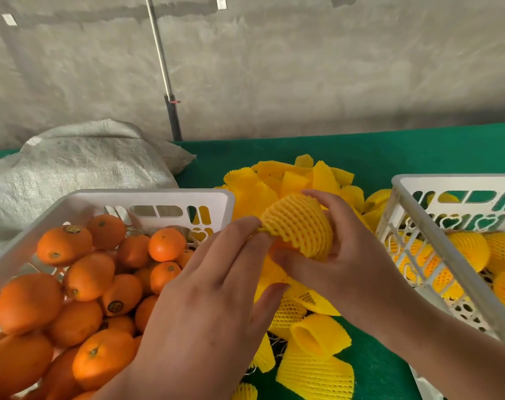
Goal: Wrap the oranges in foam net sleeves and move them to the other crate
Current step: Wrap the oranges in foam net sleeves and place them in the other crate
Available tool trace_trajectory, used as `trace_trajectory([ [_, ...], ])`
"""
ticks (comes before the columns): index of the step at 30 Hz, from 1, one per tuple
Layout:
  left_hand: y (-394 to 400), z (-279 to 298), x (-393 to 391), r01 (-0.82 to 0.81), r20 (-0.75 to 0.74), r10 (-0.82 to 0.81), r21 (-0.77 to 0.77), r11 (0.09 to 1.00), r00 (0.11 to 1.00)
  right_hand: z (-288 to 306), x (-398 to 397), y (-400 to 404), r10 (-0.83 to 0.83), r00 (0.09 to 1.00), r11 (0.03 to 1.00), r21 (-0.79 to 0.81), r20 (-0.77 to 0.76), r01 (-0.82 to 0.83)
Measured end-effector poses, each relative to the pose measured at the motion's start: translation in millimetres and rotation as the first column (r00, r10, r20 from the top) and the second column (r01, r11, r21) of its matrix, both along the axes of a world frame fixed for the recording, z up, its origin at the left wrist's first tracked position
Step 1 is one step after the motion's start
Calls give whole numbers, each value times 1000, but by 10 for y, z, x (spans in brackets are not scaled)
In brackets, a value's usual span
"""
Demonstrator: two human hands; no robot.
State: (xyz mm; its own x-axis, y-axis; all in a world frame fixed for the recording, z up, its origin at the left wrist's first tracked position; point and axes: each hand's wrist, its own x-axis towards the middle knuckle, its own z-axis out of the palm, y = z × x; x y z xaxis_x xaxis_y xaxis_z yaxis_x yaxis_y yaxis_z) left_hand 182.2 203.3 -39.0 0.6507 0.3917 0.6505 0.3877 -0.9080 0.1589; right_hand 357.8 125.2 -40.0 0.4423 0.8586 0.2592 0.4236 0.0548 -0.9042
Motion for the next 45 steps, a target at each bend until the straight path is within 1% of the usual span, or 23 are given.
trace_trajectory([
  [2, 3, -1, 1, -4, -46, 2, -34, 999, 999, -11, 70, 2, -42, 999, 999, -3, 15, 42],
  [5, -17, 4, 6, 51, -75, -56, -69, 996, 996, -58, 138, 11, -79, 995, 996, -24, 68, 81],
  [8, -37, 44, -20, 87, -45, -96, -170, 982, 994, -83, 187, 20, -97, 989, 995, -25, 111, 100],
  [11, -45, 53, -61, 95, 78, -75, -292, 952, 994, -71, 241, -6, -29, 989, 999, -34, 142, 34],
  [13, -40, 53, -84, 91, 118, -50, -372, 924, 992, -60, 235, -38, 57, 984, 998, -45, 169, -50],
  [15, -35, 48, -96, 79, 101, -40, -412, 908, 994, -50, 182, -65, 129, 966, 991, -63, 226, -118],
  [18, -29, 43, -84, 75, 48, -59, -449, 890, 997, -43, 75, -92, 194, 927, 981, -68, 320, -181],
  [21, -12, 32, -65, 73, 23, -70, -446, 892, 997, -19, 14, -110, 223, 913, 975, -78, 341, -208],
  [24, 1, 7, -57, 90, 33, -84, -435, 896, 996, 23, 1, -109, 244, 913, 970, -91, 326, -227],
  [27, 3, 14, -58, 59, 43, -45, -427, 902, 998, 20, -5, -91, 314, 910, 948, -144, 271, -285],
  [29, -3, 41, -52, 3, 42, 18, -446, 895, 999, -16, 14, -85, 381, 909, 907, -263, 172, -330],
  [31, -22, 67, -34, -47, 11, 57, -436, 899, 998, -27, 32, -74, 408, 913, 859, -342, 4, -382],
  [33, -52, 98, -20, -64, -25, 59, -425, 903, 998, -14, 52, -48, 407, 907, 852, -312, -111, -420],
  [36, -76, 103, -28, -60, -75, 31, -428, 902, 997, 16, 67, -9, 441, 871, 854, -197, -218, -482],
  [37, -75, 93, -26, -51, -90, 15, -414, 909, 996, 20, 69, -8, 433, 868, 859, -180, -242, -479],
  [39, -51, 44, -16, -17, -98, -20, -363, 932, 995, 7, 90, -10, 378, 893, 891, -167, -246, -423],
  [41, -8, -9, 0, -4, -119, -32, -291, 957, 992, -16, 113, -2, 331, 920, 912, -179, -212, -369],
  [43, 25, -48, 11, -2, -138, -31, -233, 973, 990, -38, 136, 5, 308, 936, 919, -202, -168, -339],
  [45, 49, -76, 26, -2, -148, -31, -215, 977, 988, -50, 170, 9, 295, 947, 920, -231, -130, -318],
])
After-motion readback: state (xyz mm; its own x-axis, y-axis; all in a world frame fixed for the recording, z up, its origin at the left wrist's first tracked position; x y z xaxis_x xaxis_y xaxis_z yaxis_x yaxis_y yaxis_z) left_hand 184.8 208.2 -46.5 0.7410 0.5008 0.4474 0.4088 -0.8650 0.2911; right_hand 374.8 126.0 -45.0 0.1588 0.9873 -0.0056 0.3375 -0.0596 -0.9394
